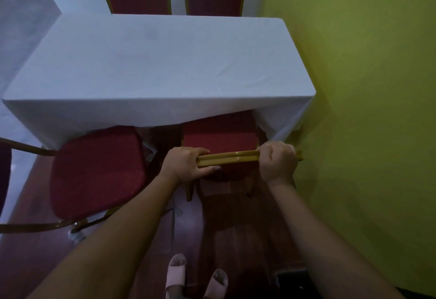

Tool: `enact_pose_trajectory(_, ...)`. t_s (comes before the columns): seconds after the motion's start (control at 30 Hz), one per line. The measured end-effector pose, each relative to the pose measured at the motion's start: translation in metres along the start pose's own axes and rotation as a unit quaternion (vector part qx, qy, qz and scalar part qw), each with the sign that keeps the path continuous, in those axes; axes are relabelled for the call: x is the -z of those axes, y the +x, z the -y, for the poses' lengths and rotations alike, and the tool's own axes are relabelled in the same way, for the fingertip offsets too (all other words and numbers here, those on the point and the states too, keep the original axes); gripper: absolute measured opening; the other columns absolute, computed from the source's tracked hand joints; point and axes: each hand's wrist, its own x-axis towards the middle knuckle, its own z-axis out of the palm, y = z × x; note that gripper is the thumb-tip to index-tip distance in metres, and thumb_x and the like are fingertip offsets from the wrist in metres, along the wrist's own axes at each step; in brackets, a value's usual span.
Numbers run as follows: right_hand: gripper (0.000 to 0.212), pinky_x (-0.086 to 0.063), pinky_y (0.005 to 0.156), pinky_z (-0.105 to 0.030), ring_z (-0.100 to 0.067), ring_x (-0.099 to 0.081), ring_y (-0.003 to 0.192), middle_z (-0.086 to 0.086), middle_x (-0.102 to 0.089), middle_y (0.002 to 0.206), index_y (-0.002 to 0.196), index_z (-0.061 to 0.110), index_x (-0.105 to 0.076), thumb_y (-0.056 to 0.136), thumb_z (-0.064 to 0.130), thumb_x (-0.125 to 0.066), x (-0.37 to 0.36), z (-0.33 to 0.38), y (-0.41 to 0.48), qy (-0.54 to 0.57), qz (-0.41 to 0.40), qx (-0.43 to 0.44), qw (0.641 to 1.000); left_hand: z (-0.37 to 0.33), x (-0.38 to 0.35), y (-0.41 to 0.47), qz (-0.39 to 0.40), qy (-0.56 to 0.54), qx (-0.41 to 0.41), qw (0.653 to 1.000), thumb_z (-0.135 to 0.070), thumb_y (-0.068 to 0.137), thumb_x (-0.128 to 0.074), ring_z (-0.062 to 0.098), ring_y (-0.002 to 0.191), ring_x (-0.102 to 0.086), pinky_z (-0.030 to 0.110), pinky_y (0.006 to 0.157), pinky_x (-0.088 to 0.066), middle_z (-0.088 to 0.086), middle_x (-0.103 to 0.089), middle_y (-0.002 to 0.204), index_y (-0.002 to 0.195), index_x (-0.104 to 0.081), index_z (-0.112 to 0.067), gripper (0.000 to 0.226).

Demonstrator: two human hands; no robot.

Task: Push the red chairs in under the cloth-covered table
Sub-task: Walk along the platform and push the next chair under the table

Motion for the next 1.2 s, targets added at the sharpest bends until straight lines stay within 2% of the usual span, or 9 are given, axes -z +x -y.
enact_pose_trajectory(0.1, 0.046, -0.016, 0.060, -0.028, -0.025, -0.049, 0.049, -0.005, -0.057, 0.048, 0.051, 0.009, -0.062, 0.082, 0.022, -0.031, -0.005, -0.006, 0.015, -0.010, -0.002, 0.021, 1.000, 0.003, -0.003, 0.013, -0.009, 0.007, 0.007, 1.000, -0.091, 0.064, -0.030, 0.019, 0.071, -0.072, 0.029, 0.060, -0.054, -0.002, -0.076, 0.077, 0.098, -0.076, -0.027, 0.086)
enact_pose_trajectory(0.27, 0.048, -0.027, 0.057, -0.030, -0.026, -0.050, 0.048, -0.006, -0.059, 0.049, 0.053, 0.009, -0.067, 0.082, 0.022, -0.032, 0.002, -0.022, 0.036, -0.003, -0.003, 0.036, 0.999, -0.011, -0.011, 0.030, -0.008, 0.006, 0.008, 1.000, -0.090, 0.066, -0.029, 0.018, 0.068, -0.071, 0.029, 0.056, -0.054, -0.003, -0.075, 0.074, 0.094, -0.076, -0.027, 0.084)
enact_pose_trajectory(0.4, 0.048, -0.022, 0.060, -0.028, -0.026, -0.050, 0.050, -0.007, -0.061, 0.051, 0.055, 0.009, -0.069, 0.081, 0.022, -0.031, -0.003, -0.024, 0.042, -0.007, -0.007, 0.019, 1.000, -0.009, -0.013, 0.034, -0.003, -0.003, 0.013, 1.000, -0.085, 0.067, -0.035, 0.016, 0.071, -0.071, 0.029, 0.058, -0.054, -0.004, -0.075, 0.077, 0.095, -0.074, -0.028, 0.075)
enact_pose_trajectory(0.53, 0.050, -0.022, 0.064, -0.028, -0.026, -0.052, 0.056, -0.009, -0.062, 0.054, 0.056, 0.007, -0.067, 0.083, 0.026, -0.030, -0.004, -0.025, 0.039, -0.008, 0.014, 0.002, 1.000, -0.011, -0.012, 0.033, 0.019, 0.016, 0.027, 0.999, -0.088, 0.065, -0.032, 0.014, 0.077, -0.069, 0.027, 0.063, -0.050, -0.006, -0.074, 0.084, 0.103, -0.070, -0.031, 0.079)
enact_pose_trajectory(0.7, 0.055, -0.028, 0.072, -0.030, -0.026, -0.053, 0.069, -0.009, -0.065, 0.066, 0.066, 0.006, -0.067, 0.086, 0.031, -0.023, 0.002, -0.020, 0.032, -0.012, 0.029, -0.014, 0.999, -0.021, -0.009, 0.022, 0.038, 0.014, 0.085, 0.996, -0.084, 0.069, -0.047, 0.016, 0.089, -0.065, 0.026, 0.065, -0.044, -0.005, -0.070, 0.095, 0.119, -0.058, -0.030, 0.074)
enact_pose_trajectory(0.83, 0.053, -0.032, 0.095, -0.036, -0.030, -0.058, 0.088, -0.011, -0.070, 0.087, 0.086, 0.006, -0.071, 0.092, 0.027, -0.023, 0.011, -0.006, 0.020, 0.003, -0.007, -0.037, 0.999, -0.032, -0.006, 0.009, 0.008, -0.050, 0.115, 0.992, -0.077, 0.074, -0.051, 0.018, 0.110, -0.057, 0.032, 0.090, -0.046, -0.001, -0.062, 0.118, 0.128, -0.053, -0.019, 0.079)
enact_pose_trajectory(0.97, 0.049, -0.040, 0.087, -0.041, -0.035, -0.058, 0.091, -0.019, -0.067, 0.087, 0.088, 0.000, -0.068, 0.098, 0.026, -0.027, 0.015, -0.001, 0.013, -0.007, -0.006, -0.064, 0.998, -0.037, -0.005, -0.023, -0.005, -0.068, 0.133, 0.989, -0.052, 0.090, -0.053, 0.020, 0.131, -0.041, 0.040, 0.111, -0.033, 0.004, -0.049, 0.139, 0.139, -0.041, -0.017, 0.062)
enact_pose_trajectory(1.07, 0.048, -0.037, 0.104, -0.048, -0.039, -0.051, 0.118, -0.023, -0.065, 0.113, 0.106, -0.002, -0.066, 0.102, 0.026, -0.026, 0.015, 0.007, 0.008, -0.012, 0.013, -0.093, 0.995, -0.032, 0.006, -0.037, 0.064, -0.071, 0.144, 0.985, -0.042, 0.092, -0.053, 0.024, 0.145, -0.022, 0.045, 0.117, -0.022, 0.006, -0.025, 0.156, 0.150, -0.022, -0.020, 0.070)
enact_pose_trajectory(1.2, 0.048, -0.023, 0.115, -0.047, -0.034, -0.023, 0.144, -0.012, -0.037, 0.152, 0.142, 0.008, -0.044, 0.104, 0.032, -0.026, 0.019, 0.022, -0.004, -0.031, 0.067, -0.103, 0.992, -0.024, 0.021, -0.053, 0.129, -0.043, 0.130, 0.982, -0.042, 0.092, -0.051, 0.023, 0.148, -0.010, 0.045, 0.119, -0.015, 0.004, -0.009, 0.162, 0.154, -0.006, -0.021, 0.078)
